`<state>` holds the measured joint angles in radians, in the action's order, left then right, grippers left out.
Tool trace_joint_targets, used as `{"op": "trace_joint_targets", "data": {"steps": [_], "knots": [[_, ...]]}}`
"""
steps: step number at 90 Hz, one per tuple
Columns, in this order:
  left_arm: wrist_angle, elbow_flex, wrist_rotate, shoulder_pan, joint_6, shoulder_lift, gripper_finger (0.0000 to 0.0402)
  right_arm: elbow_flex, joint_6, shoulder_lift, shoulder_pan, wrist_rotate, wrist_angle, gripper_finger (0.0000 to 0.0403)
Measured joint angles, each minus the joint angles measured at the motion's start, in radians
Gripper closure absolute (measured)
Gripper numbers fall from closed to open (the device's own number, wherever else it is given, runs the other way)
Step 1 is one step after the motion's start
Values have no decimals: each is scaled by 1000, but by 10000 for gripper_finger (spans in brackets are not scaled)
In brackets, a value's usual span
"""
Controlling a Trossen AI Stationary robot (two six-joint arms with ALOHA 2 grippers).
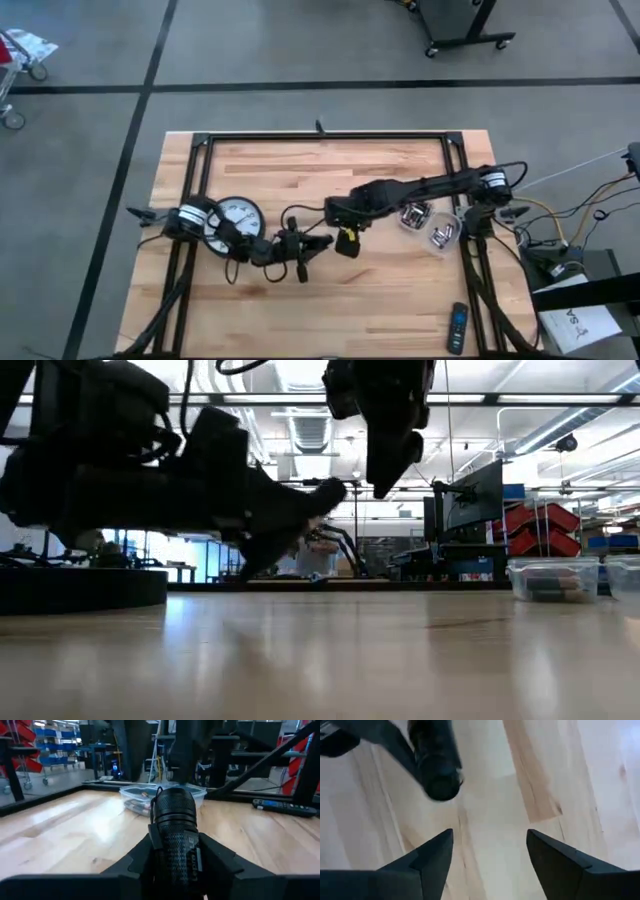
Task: Insert battery
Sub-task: Open the black flashlight battery compartment
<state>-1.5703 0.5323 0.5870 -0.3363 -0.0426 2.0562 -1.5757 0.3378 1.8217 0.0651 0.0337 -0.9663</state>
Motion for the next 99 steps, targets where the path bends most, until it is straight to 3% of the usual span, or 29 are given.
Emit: {"op": "trace_joint_targets", "data": {"steps": [29, 75, 99], "knots": [[0, -104, 85, -60, 72, -155, 301, -7, 36, 0, -17, 151, 173, 145], [0, -106, 83, -89, 129, -179, 304, -107, 233, 0, -2, 158, 196, 163], [-1, -93, 70, -90, 140, -179, 298, -122, 267, 0, -2, 159, 179, 111]]}}
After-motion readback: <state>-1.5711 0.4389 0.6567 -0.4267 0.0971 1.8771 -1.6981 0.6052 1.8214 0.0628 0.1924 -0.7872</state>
